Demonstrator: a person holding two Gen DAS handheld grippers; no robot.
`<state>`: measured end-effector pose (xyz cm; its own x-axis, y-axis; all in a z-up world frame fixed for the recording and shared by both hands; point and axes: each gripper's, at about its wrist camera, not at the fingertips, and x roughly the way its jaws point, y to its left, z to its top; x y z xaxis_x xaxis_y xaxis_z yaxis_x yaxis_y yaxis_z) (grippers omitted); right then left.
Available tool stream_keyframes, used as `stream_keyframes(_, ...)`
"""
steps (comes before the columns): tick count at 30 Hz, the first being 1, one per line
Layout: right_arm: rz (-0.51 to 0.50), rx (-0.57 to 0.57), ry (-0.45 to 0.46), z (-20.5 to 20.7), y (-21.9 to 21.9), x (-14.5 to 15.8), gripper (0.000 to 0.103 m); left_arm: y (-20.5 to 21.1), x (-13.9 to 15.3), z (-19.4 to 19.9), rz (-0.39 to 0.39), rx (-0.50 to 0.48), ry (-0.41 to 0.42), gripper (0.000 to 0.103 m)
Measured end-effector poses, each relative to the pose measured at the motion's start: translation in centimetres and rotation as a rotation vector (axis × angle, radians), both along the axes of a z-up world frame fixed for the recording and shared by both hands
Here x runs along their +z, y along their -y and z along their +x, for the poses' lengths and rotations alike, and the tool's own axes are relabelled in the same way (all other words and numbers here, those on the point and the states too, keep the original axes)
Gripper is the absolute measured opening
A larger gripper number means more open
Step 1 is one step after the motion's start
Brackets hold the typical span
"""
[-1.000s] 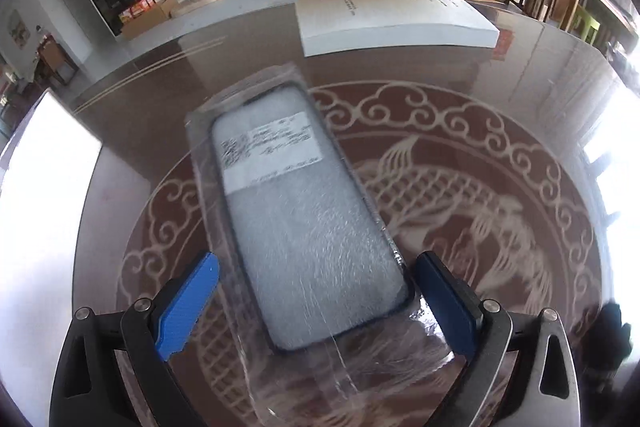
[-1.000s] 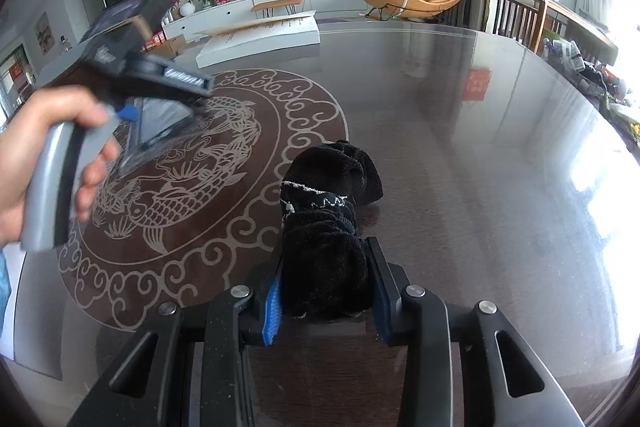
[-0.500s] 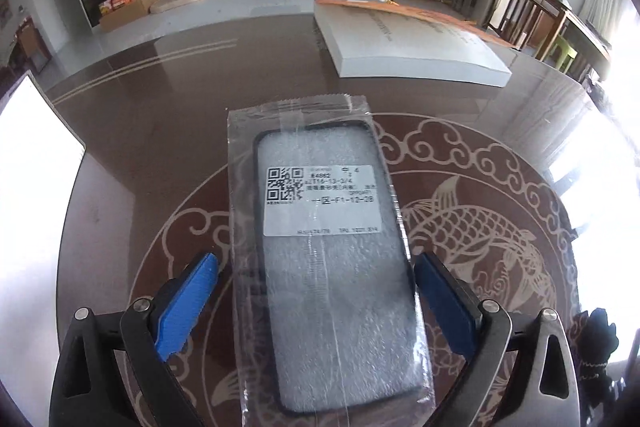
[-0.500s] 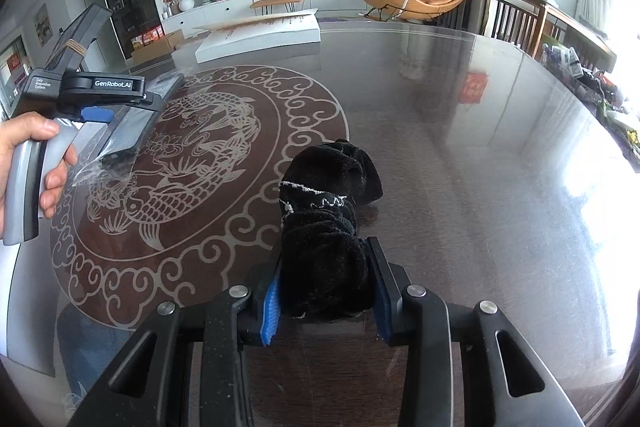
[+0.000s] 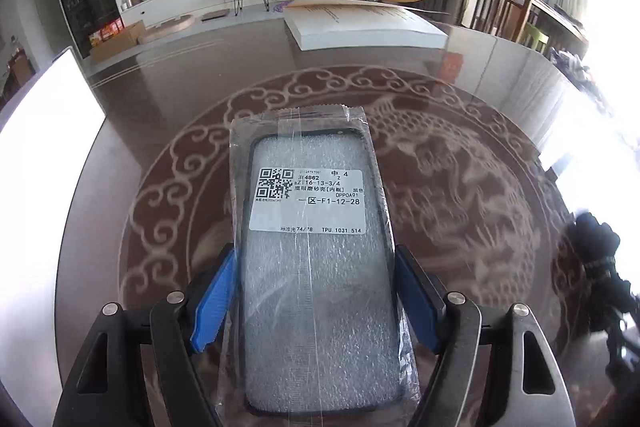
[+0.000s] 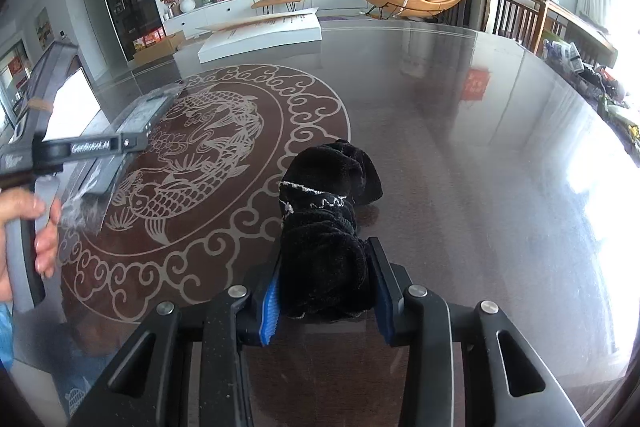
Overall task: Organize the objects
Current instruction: 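Carry the phone case and black knit item over the bin and open both tools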
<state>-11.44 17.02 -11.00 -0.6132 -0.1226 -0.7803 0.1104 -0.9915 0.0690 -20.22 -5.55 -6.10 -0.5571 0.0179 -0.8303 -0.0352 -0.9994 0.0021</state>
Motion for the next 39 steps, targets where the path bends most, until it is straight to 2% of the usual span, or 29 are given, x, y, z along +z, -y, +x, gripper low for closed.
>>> stream_keyframes(1,0.003,0.001,0.008,0.3,0.1,0.0,0.040,-0.4,0.1,1.9,-0.002,-0.015,-0.009,0.075)
stream_keyframes(3,0.013,0.006,0.033,0.4,0.4,0.1,0.050,-0.5,0.0,4.8,0.003,-0.031,-0.026,0.075)
stream_keyframes(5,0.026,0.006,0.074,0.0,0.5,0.1,0.075,-0.8,0.1,6.9,0.007,-0.036,-0.042,0.075)
stream_keyframes(9,0.090,0.024,0.147,-2.1,1.3,0.2,0.077,-1.0,0.4,8.6,0.019,-0.045,-0.058,0.074)
stream_keyframes(10,0.074,0.030,0.152,-2.6,1.2,0.2,0.071,-1.0,0.6,9.1,0.025,-0.048,-0.063,0.074)
stream_keyframes(11,0.060,0.025,0.148,-2.8,1.0,0.4,0.045,-0.9,0.7,9.5,0.031,-0.050,-0.069,0.074)
stream_keyframes(12,0.048,0.019,0.154,-3.0,0.7,0.6,0.034,-1.0,0.9,9.9,0.037,-0.052,-0.075,0.074)
stream_keyframes(14,-0.036,0.007,0.178,-2.7,-0.2,1.0,0.034,-0.6,1.5,10.7,0.062,-0.049,-0.099,0.074)
stream_keyframes(17,-0.076,0.010,0.170,-1.0,-0.3,2.5,0.034,0.4,2.9,11.8,0.108,-0.036,-0.131,0.074)
stream_keyframes(21,-0.130,0.072,0.149,0.7,2.2,5.7,0.034,3.1,7.3,14.8,0.231,-0.005,-0.191,0.074)
stream_keyframes(24,-0.188,0.167,0.104,1.2,6.7,9.5,0.034,6.6,11.6,17.3,0.287,0.025,-0.250,0.074)
stream_keyframes(27,-0.228,0.320,0.056,2.1,13.7,13.3,0.034,11.6,14.9,19.3,0.238,0.096,-0.305,0.074)
stream_keyframes(29,-0.251,0.432,0.045,2.9,19.1,15.1,0.034,15.8,15.8,20.1,0.189,0.173,-0.300,0.074)
stream_keyframes(31,-0.273,0.543,0.054,4.1,24.5,16.1,0.034,19.9,15.6,20.7,0.126,0.260,-0.281,0.074)
stream_keyframes(34,-0.264,0.672,0.062,5.3,32.2,16.6,0.034,25.9,13.8,20.2,0.041,0.374,-0.202,0.074)
stream_keyframes(36,-0.256,0.745,0.095,5.8,36.6,15.8,0.035,29.1,12.1,19.7,-0.019,0.444,-0.127,0.075)
stream_keyframes(39,-0.270,0.776,0.199,5.6,40.9,13.0,0.042,32.5,9.7,19.2,-0.007,0.512,-0.016,0.075)
